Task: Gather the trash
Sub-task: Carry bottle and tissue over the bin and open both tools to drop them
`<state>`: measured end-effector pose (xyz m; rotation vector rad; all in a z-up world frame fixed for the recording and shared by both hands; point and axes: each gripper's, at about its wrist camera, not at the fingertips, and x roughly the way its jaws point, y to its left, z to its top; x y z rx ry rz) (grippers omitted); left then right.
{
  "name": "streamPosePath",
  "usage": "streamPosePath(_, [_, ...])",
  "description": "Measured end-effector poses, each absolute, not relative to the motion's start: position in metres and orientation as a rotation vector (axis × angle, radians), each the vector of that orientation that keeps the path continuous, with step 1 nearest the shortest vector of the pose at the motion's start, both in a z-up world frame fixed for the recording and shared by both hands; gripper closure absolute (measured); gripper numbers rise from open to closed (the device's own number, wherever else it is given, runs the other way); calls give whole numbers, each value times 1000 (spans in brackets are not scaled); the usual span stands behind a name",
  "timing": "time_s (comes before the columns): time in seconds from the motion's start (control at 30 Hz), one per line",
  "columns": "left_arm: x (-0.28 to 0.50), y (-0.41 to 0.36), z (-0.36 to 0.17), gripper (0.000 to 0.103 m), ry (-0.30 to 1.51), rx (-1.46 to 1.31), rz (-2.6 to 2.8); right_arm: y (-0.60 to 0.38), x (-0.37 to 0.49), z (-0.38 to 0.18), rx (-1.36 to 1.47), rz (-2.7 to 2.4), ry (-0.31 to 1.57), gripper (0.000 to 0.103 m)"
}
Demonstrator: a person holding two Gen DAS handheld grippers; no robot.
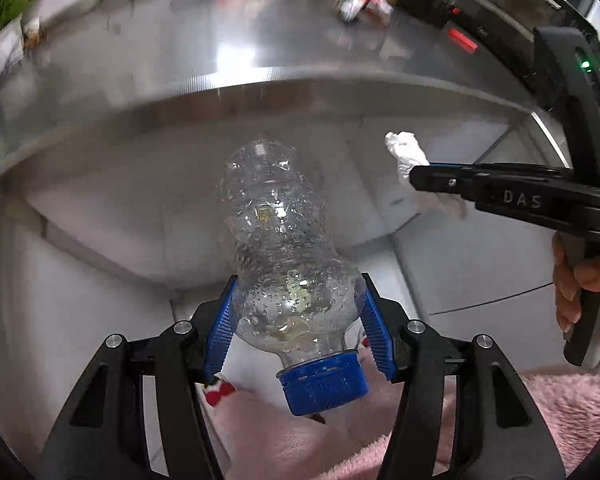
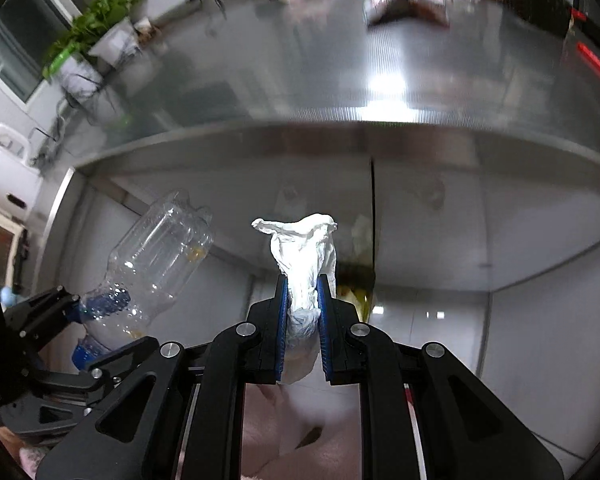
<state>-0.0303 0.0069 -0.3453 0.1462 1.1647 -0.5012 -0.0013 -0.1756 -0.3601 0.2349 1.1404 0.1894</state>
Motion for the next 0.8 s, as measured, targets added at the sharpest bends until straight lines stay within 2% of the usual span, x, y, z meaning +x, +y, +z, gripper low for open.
streamPosePath(0.33, [-15,4,-442,48,1278,105,-483,-174,14,-458,298,115,1290,88])
streamPosePath(0.8, [30,-21,-536,48,1448,93,-461,-152,46,-545,295,70,1392,85])
